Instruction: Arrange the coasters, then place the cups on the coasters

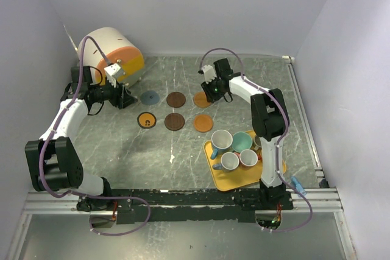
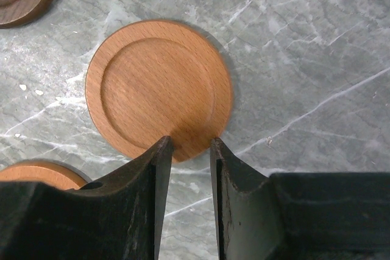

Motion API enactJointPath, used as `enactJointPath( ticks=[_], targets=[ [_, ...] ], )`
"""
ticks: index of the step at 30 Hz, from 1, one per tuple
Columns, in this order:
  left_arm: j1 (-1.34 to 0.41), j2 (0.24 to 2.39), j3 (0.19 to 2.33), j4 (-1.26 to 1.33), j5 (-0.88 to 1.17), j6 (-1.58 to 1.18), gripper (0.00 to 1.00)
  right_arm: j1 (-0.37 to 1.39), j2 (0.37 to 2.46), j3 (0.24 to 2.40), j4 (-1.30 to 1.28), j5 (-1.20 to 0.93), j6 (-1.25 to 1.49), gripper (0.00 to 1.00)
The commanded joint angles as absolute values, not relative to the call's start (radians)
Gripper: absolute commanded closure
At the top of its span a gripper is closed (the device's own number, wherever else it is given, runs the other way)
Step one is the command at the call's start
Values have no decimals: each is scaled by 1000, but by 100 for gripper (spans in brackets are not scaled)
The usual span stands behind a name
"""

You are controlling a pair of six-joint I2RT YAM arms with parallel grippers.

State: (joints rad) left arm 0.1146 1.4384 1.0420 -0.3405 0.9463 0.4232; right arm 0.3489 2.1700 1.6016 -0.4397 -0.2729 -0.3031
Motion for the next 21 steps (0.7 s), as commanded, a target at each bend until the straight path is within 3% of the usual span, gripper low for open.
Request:
enactJointPath(
  ticks=[1,13,21],
  targets=[
    [123,1425,1035,-320,982,449,32,368,2217,1597,-536,-272,-295,68],
    [123,1422,1030,-310,976,443,32,329,2154,1718,-554,-247,-277,61],
    [123,1417,1031,-297,970,434,32,287,1943,1642,-646,-301,-417,53]
  ],
)
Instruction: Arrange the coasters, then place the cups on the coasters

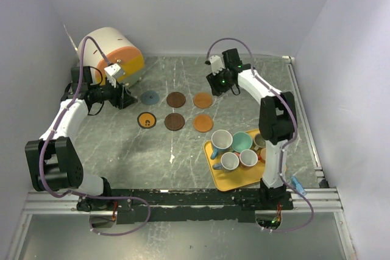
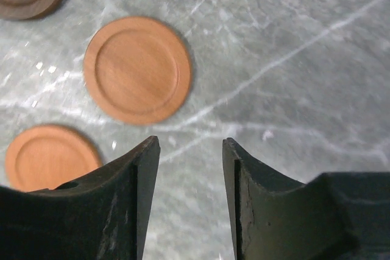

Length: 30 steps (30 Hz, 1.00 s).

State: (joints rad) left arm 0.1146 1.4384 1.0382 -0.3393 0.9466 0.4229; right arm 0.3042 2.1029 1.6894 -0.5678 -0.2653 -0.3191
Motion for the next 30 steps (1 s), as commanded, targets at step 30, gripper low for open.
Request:
enactJointPath(
  ticks=[30],
  targets=[
    [97,1318,996,-308,880,428,10,519,1415,1138,-903,-271,-659,43]
  ],
)
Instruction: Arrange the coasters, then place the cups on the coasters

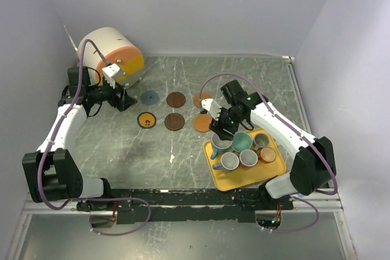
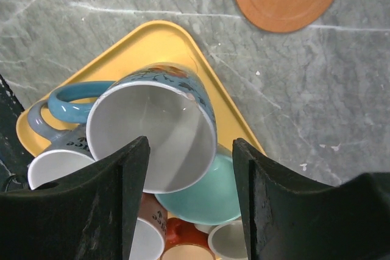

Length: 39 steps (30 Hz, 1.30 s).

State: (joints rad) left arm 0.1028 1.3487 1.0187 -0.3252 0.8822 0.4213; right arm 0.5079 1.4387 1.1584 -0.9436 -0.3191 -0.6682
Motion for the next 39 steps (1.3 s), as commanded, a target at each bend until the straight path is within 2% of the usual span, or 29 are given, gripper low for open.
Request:
enactJointPath(
  ticks=[1,8,15,24,34,39],
  targets=[
    [96,1313,990,-304,881,426,10,520,1417,1131,-896,-269,-657,43],
    [93,1295,977,-327,879,441,12,522,1424,1098,-843,-248,-643,50],
    [74,1277,962,-334,848,465,12,523,1422,1077,-817,-307,-614,66],
    [23,1285,990,-380,817,505,12,522,1400,1050,-785,-323,-573,79],
    [-18,1248,1002,-420,819,507,12,523,1386,1134,-832,-382,-531,99],
    [-60,1241,1040,-463,833,513,12,522,1424,1254,-853,-390,-480,100]
  ],
)
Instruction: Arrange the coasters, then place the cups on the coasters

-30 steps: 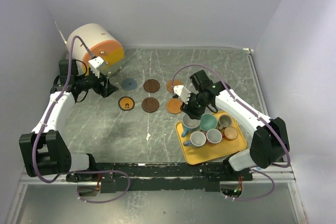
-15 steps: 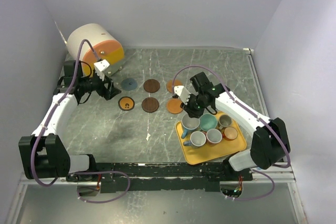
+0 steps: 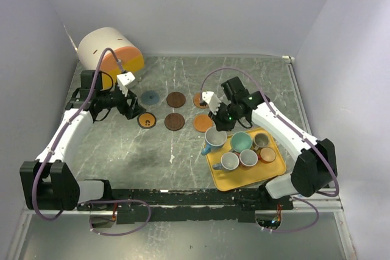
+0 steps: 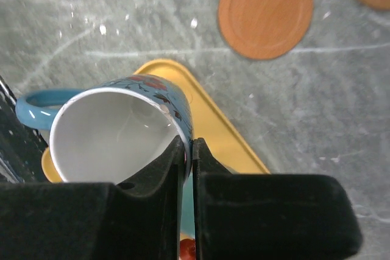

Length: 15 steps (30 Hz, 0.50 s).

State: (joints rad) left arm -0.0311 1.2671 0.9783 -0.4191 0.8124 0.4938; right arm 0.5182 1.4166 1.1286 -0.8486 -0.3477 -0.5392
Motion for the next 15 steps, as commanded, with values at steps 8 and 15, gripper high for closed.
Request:
enactJointPath(
  ticks=[8,15],
  targets=[
    [-169,1213,1091,-505,849,526,13,523,1569,1470,-739,-313,-268,100],
    [-271,1238,1188,-612,803,613,14,533,1719,1658,-697,-253,-112,100]
  ],
)
